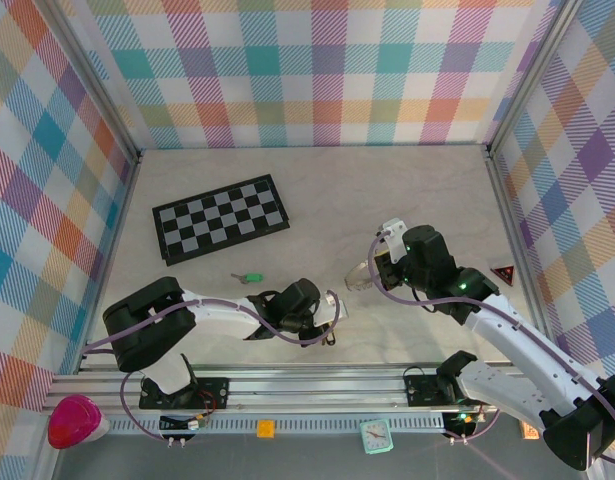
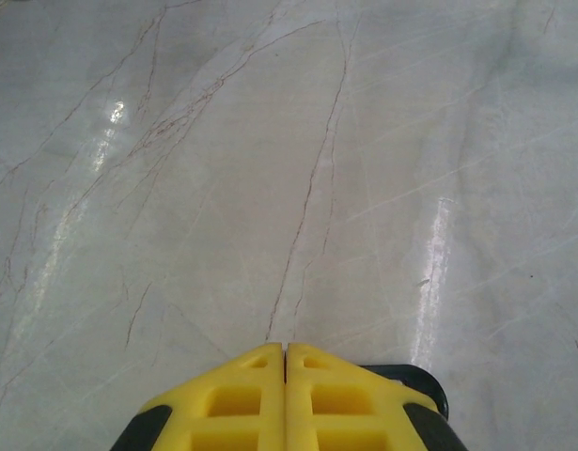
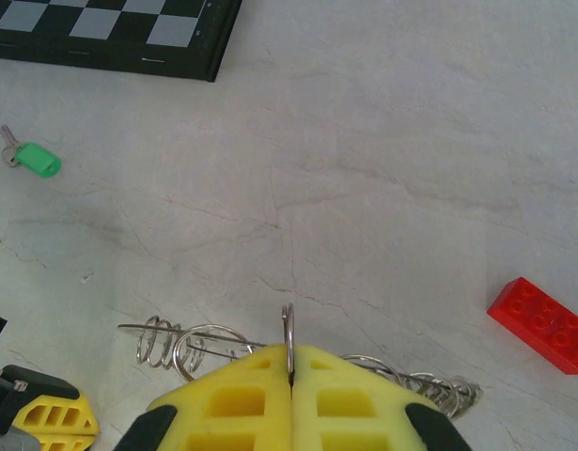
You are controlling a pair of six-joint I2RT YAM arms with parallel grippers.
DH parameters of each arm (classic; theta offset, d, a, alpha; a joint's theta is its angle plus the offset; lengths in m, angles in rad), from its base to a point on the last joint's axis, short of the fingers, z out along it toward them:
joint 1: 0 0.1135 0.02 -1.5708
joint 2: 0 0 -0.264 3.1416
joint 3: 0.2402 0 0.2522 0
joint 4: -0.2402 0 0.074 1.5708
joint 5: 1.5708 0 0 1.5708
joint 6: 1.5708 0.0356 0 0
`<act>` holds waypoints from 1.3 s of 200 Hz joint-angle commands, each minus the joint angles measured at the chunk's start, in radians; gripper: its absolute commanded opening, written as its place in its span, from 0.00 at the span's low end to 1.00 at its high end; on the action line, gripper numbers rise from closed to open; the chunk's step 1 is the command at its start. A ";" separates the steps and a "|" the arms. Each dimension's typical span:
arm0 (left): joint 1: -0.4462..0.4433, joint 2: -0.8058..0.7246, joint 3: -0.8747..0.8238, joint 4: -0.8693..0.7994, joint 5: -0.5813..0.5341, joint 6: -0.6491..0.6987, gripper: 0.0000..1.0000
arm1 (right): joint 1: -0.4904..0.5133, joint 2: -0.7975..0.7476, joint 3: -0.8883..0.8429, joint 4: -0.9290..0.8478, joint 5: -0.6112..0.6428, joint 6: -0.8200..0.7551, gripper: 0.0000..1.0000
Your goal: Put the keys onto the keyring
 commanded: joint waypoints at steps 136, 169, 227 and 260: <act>0.155 -0.408 -0.030 -0.099 0.099 0.004 0.00 | -0.003 -0.014 -0.024 0.097 -0.225 -0.145 0.00; 0.238 -0.497 -0.005 -0.182 0.191 -0.009 0.00 | -0.003 0.023 -0.032 0.156 -0.354 -0.190 0.00; 0.371 -0.553 0.053 -0.222 0.387 -0.182 0.00 | 0.008 0.097 -0.044 0.283 -0.493 -0.221 0.00; 0.379 -0.545 0.082 -0.232 0.444 -0.293 0.00 | 0.014 0.118 -0.058 0.339 -0.557 -0.242 0.00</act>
